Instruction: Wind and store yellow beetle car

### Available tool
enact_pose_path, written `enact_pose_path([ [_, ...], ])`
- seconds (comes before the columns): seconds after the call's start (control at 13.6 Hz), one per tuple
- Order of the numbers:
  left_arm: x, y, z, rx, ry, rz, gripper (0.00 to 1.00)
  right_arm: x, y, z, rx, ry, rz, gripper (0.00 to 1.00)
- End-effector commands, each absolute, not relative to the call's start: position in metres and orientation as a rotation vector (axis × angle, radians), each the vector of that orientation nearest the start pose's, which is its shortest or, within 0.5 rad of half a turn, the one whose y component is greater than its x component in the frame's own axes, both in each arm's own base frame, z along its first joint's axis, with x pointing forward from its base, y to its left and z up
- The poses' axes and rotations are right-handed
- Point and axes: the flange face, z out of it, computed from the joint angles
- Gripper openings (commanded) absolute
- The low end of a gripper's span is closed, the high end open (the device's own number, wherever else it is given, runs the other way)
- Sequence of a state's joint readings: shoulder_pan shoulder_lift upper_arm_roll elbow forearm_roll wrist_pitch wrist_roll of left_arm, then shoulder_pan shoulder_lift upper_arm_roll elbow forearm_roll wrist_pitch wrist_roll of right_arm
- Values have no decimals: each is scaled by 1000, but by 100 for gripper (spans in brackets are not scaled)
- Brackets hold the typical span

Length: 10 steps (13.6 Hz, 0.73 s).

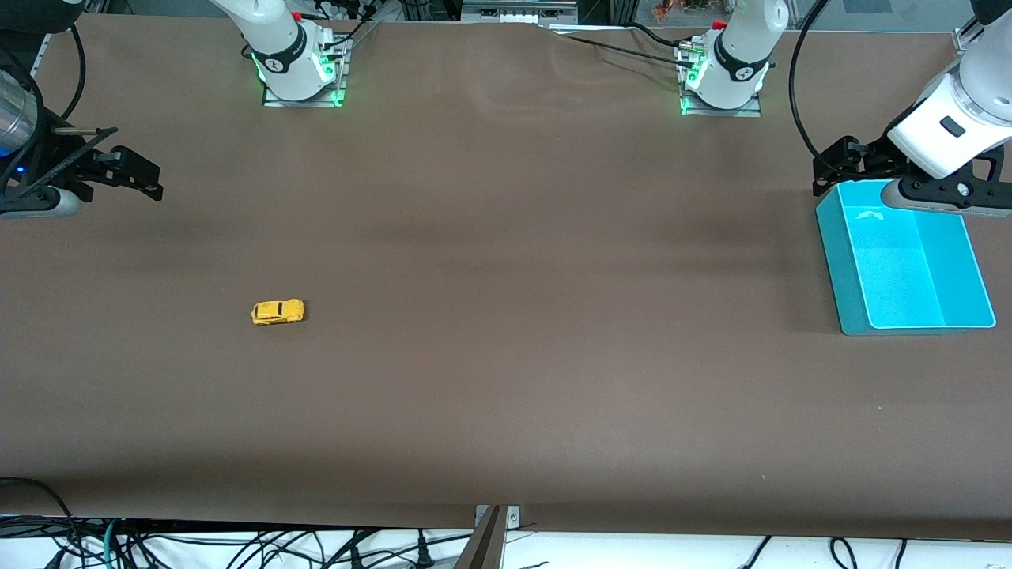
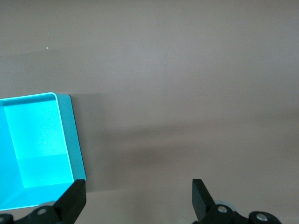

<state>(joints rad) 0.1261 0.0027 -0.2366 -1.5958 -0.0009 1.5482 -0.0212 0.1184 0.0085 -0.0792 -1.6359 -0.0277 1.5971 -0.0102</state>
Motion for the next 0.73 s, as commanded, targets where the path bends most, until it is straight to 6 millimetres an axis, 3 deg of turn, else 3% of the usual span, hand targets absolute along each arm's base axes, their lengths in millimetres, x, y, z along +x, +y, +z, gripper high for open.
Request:
enact_pose_path([
  [0.0,544,-59,617,-3127,165,77,100,551,19,597,-3182,-93,72,100],
  [0.44,544,-59,617,-3127,165,79,100,552,20,609,-3182,-119,39,100],
  [0.66,544,-58,617,-3127,163,79,100,552,20,606,-3178,-113,65,100],
])
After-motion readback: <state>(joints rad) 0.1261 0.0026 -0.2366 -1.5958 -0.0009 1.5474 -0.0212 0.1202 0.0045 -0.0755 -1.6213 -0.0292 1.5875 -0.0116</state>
